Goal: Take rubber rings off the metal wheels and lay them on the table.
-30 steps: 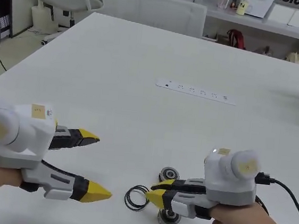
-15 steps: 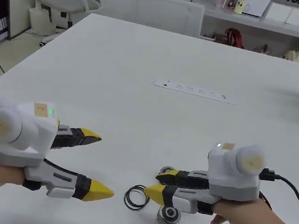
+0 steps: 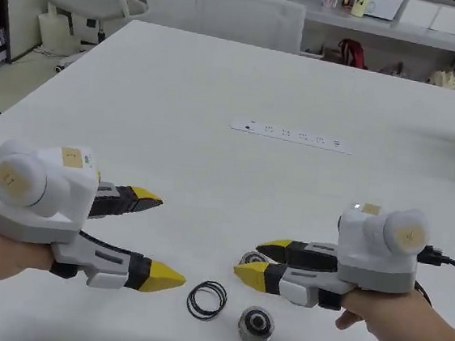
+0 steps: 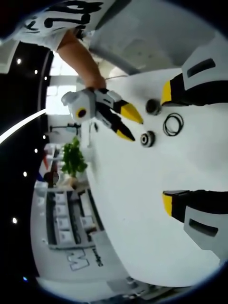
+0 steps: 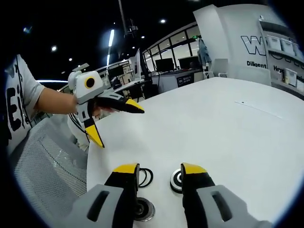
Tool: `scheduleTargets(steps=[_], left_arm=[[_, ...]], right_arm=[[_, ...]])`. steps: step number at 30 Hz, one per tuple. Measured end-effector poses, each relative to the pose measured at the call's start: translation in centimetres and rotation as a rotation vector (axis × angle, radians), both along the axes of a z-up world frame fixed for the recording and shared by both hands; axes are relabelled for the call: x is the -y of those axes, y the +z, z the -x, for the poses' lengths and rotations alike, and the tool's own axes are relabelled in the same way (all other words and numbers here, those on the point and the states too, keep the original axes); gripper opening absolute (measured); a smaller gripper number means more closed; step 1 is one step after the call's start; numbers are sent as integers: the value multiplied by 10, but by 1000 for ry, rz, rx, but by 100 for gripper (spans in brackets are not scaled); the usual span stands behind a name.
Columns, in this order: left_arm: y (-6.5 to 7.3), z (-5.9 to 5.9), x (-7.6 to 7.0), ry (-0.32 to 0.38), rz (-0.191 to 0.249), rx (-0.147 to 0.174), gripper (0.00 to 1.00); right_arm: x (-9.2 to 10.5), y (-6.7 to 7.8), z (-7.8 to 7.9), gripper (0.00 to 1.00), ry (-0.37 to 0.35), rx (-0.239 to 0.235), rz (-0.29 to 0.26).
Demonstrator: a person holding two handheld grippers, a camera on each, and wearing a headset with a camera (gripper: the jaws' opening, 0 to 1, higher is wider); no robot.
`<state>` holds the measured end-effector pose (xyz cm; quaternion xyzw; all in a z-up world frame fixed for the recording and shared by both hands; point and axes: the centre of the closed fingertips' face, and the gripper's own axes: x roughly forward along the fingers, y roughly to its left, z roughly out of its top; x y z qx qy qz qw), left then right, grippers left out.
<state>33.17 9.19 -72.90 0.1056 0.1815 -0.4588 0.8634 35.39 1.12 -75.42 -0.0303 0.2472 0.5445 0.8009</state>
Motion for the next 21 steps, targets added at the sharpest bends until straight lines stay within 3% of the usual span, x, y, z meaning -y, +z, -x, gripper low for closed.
scheduleTargets(steps=[10, 21], left_arm=[[2, -12, 9, -3, 8, 2, 73], [3, -28, 15, -4, 3, 4, 73]], right_arm=[[20, 1, -16, 35, -50, 21, 0], [41, -9, -32, 38, -98, 30, 18]])
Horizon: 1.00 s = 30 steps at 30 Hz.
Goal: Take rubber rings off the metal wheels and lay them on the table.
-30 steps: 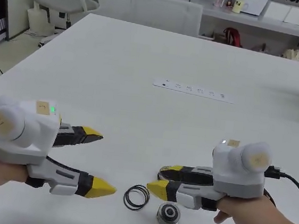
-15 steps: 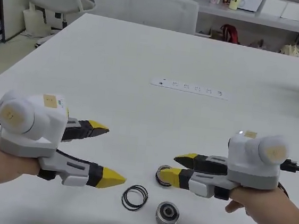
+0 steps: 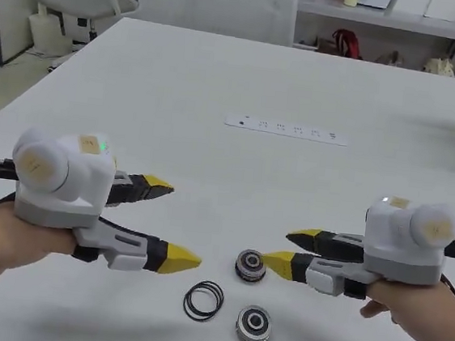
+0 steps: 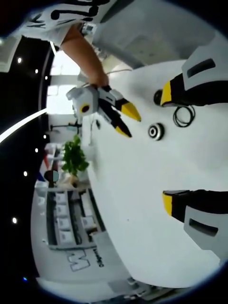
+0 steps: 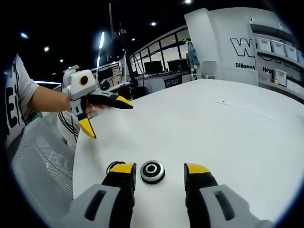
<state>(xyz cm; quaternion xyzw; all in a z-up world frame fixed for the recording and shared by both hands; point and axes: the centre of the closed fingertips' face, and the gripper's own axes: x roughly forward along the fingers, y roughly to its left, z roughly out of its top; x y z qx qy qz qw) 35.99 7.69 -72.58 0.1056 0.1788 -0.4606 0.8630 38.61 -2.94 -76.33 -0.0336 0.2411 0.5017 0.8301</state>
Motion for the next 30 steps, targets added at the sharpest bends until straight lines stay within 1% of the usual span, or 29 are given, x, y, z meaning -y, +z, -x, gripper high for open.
scheduleTargets(steps=[7, 14, 16, 18, 20, 23, 25, 27, 30], left_arm=[[-1, -6, 6, -4, 2, -3, 72], [1, -10, 12, -27, -3, -3, 72], [0, -12, 13, -43, -21, -2, 72], [2, -13, 14, -54, -26, 0, 72], [4, -14, 16, -63, -33, 9, 72], [7, -17, 19, -68, -27, 17, 71], [7, -18, 22, -74, -24, 18, 71], [7, -18, 25, -81, -22, 21, 71], [5, -18, 30, -89, -16, 17, 71]], right_arm=[[6, -8, -3, 38, -12, -5, 12], [4, -11, -3, 39, -1, -4, 5], [3, -12, -5, 40, 18, -4, 26], [2, -9, -5, 40, 25, 7, 24], [1, -7, -7, 41, 23, 4, 14], [0, -6, -7, 41, 22, 16, 9], [1, -6, -6, 41, 23, 16, 15], [1, -6, -8, 41, 22, 27, 11], [2, -6, -8, 41, 18, 26, 13]])
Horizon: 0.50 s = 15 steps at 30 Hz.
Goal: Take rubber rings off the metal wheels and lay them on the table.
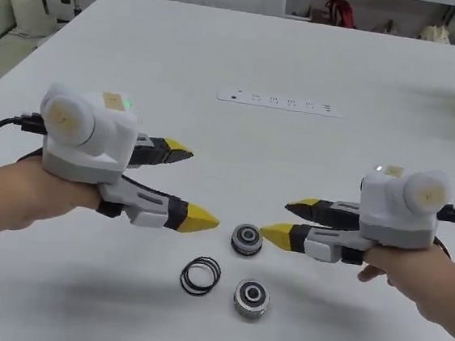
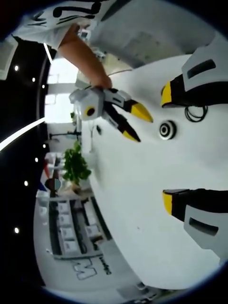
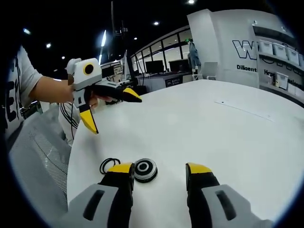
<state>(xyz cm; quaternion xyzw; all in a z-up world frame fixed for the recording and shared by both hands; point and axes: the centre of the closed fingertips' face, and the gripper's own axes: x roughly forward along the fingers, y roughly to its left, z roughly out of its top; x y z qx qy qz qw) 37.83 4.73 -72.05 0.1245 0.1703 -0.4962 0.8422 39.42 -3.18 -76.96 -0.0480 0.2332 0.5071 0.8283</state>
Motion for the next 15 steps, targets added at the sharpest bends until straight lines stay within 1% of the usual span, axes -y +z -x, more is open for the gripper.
scheduleTargets(steps=[2, 6, 8, 10, 15], left_arm=[[0, 0, 3, -8, 2, 5, 70], [-2, 1, 7, -19, 5, 3, 69], [-2, 1, 8, -21, 6, 1, 69], [-3, 1, 9, -23, 5, 3, 67], [-9, 3, 13, -31, -3, -10, 66]], right_arm=[[1, -1, 0, 41, -1, 3, -1], [2, -5, 2, 41, -3, -1, -2], [1, -5, 3, 41, -7, -5, -12], [1, -7, 4, 41, -7, -5, -9], [-1, -10, 7, 40, 2, -3, -8]])
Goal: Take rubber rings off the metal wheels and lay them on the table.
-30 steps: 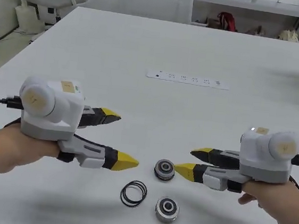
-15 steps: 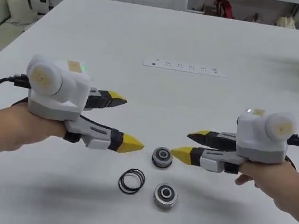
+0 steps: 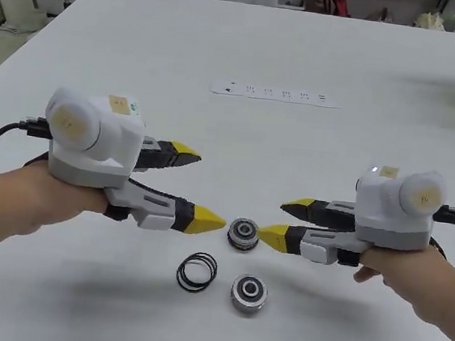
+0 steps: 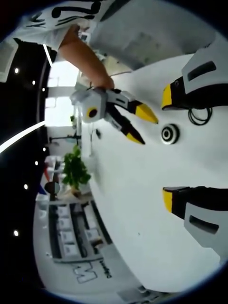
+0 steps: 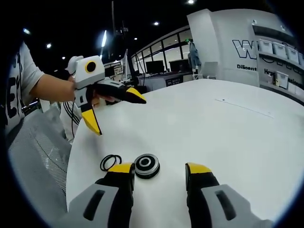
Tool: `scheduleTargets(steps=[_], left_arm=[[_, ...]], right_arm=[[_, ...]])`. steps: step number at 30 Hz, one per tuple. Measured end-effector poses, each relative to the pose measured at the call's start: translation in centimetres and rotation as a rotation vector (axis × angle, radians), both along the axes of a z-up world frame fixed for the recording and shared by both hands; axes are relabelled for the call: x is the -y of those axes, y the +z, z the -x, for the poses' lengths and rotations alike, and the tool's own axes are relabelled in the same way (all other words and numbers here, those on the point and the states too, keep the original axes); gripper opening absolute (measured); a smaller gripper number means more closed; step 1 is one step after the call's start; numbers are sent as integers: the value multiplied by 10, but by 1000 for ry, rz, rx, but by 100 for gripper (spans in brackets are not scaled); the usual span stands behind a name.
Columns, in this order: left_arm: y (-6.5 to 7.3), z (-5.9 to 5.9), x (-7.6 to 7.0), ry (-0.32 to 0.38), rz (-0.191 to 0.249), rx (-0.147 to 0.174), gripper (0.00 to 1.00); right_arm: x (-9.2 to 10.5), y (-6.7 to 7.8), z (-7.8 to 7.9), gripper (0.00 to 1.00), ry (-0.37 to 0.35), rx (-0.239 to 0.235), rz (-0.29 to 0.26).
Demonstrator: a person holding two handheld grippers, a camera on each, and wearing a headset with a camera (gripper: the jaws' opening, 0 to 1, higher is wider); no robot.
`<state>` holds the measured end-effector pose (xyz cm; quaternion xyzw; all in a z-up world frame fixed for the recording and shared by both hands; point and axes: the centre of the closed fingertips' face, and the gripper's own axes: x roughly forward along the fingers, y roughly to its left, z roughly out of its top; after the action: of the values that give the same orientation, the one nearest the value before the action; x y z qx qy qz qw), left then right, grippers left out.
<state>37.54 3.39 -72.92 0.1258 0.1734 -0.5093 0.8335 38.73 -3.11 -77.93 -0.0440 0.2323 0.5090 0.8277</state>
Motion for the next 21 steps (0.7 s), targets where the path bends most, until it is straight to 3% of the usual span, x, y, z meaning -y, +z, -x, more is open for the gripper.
scheduleTargets(steps=[12, 21], left_arm=[[-8, 7, 16, -28, 5, -17, 62], [-19, 6, 22, -28, 0, -38, 55]], right_arm=[[-5, -13, 9, 38, 35, 0, 24], [-8, -17, 11, 33, 56, 12, 36]])
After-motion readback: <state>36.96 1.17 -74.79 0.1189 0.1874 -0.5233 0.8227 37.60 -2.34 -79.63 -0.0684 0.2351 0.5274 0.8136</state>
